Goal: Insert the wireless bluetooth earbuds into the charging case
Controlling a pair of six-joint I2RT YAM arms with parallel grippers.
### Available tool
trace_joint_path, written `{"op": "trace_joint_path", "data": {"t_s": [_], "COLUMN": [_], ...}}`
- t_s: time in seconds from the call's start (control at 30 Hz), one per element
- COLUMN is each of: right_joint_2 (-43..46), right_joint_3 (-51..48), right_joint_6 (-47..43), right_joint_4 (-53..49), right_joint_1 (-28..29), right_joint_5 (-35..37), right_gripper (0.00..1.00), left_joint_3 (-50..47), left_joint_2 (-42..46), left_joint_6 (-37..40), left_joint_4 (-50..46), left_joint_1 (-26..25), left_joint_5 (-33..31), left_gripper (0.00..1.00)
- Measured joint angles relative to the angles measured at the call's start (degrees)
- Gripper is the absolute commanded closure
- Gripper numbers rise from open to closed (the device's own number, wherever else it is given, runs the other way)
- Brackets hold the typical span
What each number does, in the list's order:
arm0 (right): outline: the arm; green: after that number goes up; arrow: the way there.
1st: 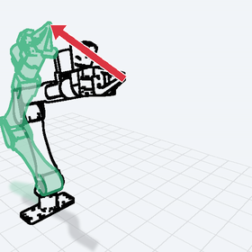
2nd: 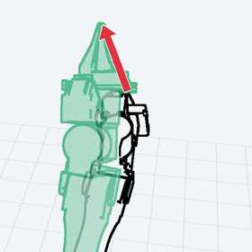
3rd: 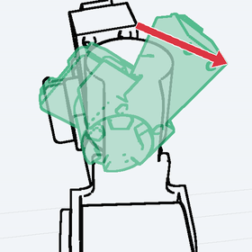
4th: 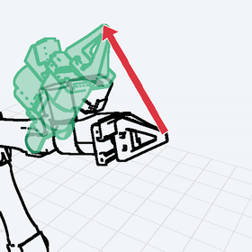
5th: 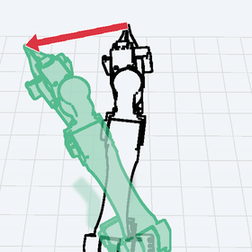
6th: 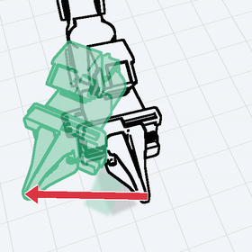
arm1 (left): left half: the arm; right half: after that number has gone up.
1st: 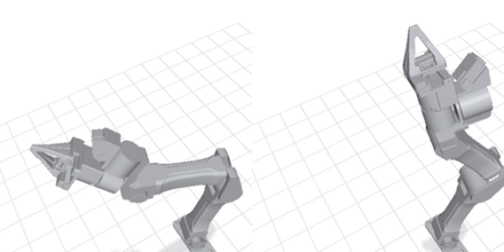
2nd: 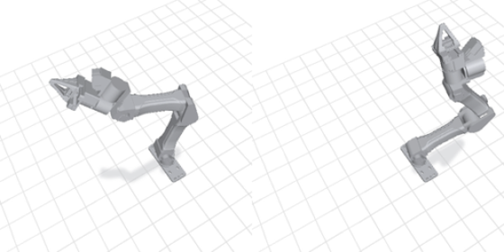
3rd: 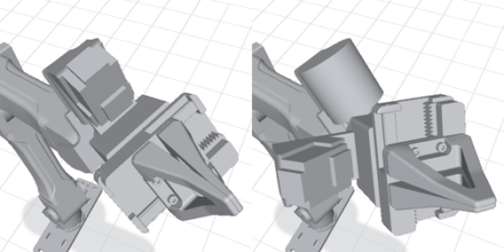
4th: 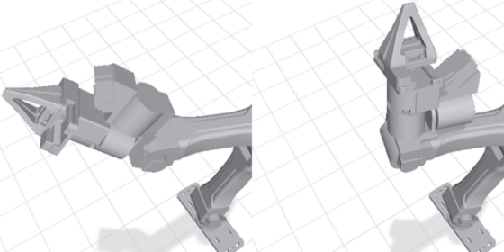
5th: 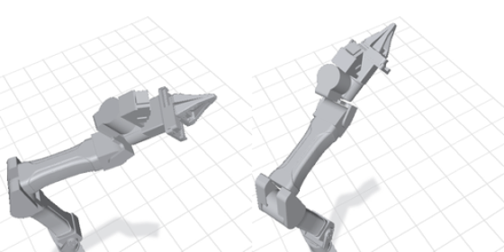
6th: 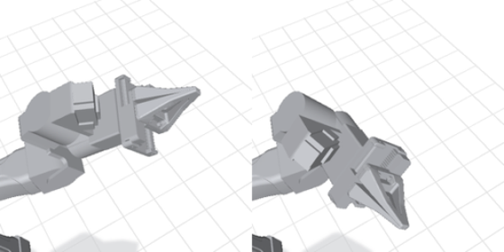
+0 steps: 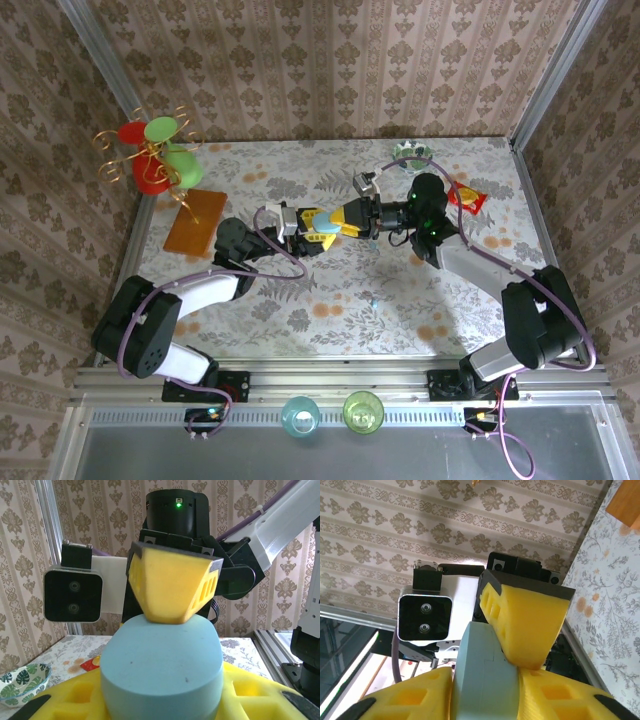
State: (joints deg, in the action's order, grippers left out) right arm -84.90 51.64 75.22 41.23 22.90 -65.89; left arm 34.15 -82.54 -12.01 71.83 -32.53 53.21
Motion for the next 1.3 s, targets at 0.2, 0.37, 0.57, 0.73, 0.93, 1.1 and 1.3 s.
{"op": "trace_joint_path", "data": {"t_s": [0.2,0.37,0.57,0.73,0.93,1.1,1.3], "right_joint_2": [5.27,10.01,11.37,11.26,9.73,9.55,10.51], "right_joint_3": [0.96,4.94,10.4,12.41,13.88,13.9,13.84], "right_joint_6": [-13.84,-30.1,-51.8,-63.08,-68.22,-69.57,-69.51], "right_joint_4": [-17.51,-33.31,-48.59,-54.88,-57.42,-58.21,-58.12], "right_joint_1": [-0.15,0.15,5.22,8.57,9.42,9.64,10.14], "right_joint_5": [6.03,12.48,21.4,26.08,29.94,33.0,37.07], "right_gripper": [0.32,0.19,0.16,0.17,0.17,0.18,0.19], "left_joint_3": [-0.22,-2.14,-3.37,-3.43,-3.41,-3.41,-3.41], "left_joint_2": [0.0,0.0,0.0,0.0,0.0,0.0,0.0], "left_joint_6": [0.0,-0.02,-0.7,-1.77,-3.89,-4.92,-5.42], "left_joint_4": [0.26,0.39,0.42,0.44,0.46,0.44,0.22], "left_joint_1": [1.05,2.01,2.16,2.14,2.12,2.08,2.05], "left_joint_5": [1.05,1.77,3.13,4.2,4.35,4.57,4.39], "left_gripper": [0.72,0.72,0.72,0.72,0.72,0.73,0.73]}}
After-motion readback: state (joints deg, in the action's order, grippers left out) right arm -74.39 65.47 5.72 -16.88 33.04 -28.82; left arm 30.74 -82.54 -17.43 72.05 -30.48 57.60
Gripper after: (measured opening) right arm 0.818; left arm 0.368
